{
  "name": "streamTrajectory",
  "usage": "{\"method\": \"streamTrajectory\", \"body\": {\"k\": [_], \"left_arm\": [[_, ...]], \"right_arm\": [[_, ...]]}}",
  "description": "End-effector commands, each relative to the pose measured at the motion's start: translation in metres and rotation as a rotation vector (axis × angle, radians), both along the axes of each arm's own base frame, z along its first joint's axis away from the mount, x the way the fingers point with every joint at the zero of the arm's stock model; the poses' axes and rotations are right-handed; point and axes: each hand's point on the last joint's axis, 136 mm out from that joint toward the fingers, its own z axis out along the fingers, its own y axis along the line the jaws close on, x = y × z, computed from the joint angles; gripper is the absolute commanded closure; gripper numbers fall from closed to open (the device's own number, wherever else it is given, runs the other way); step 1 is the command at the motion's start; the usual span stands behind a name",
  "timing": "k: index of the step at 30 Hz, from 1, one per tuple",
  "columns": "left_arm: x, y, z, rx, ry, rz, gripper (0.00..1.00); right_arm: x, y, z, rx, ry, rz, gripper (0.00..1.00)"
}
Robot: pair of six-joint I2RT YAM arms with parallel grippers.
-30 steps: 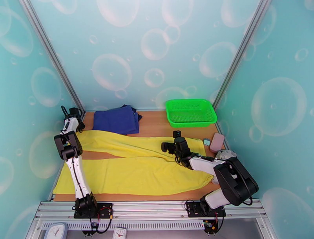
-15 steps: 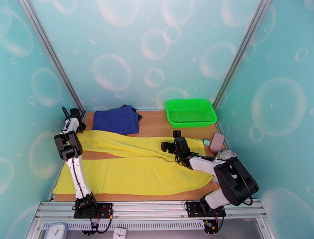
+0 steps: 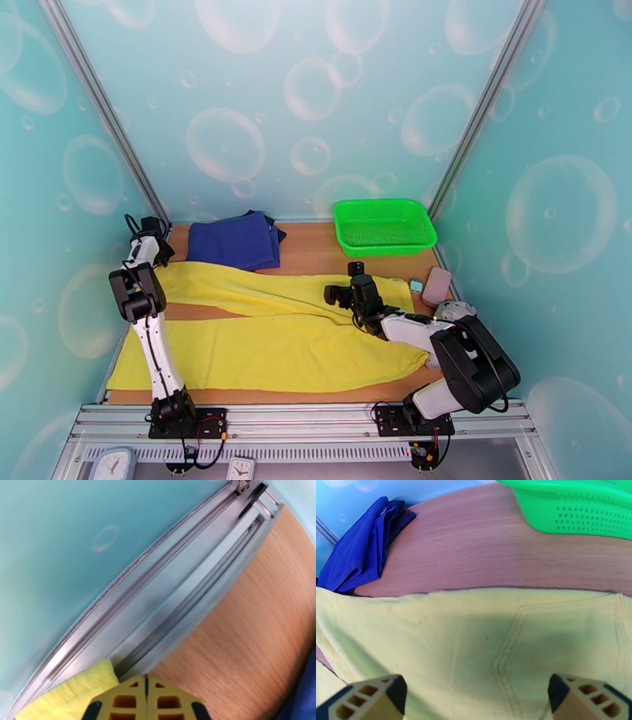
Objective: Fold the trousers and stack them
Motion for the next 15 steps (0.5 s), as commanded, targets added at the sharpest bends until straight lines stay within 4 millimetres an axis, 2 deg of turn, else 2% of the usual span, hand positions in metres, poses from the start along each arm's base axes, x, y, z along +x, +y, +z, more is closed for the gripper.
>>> {"method": "streamTrajectory", "body": {"k": [1, 6, 12, 15], "left_arm": [[0.02, -0.023, 0.072, -0.053, -0.166, -0.046, 1.0], [0.02, -0.05, 0.121, -0.071, -0.262, -0.071, 1.0], [-0.005, -0.078, 0.16, -0.079, -0.354, -0.088, 1.0], [-0.02, -0.094, 0.166, -0.089, -0.37, -0.102, 1.0]], "right_arm": [[0.005, -0.001, 0.009, 0.014, -0.019, -0.008, 0.01], [0.006, -0.013, 0.013, 0.098, -0.017, -0.042, 0.01], [0.003, -0.026, 0.027, 0.132, -0.057, -0.083, 0.01], [0.0, -0.029, 0.035, 0.139, -0.088, -0.089, 0.01]]}}
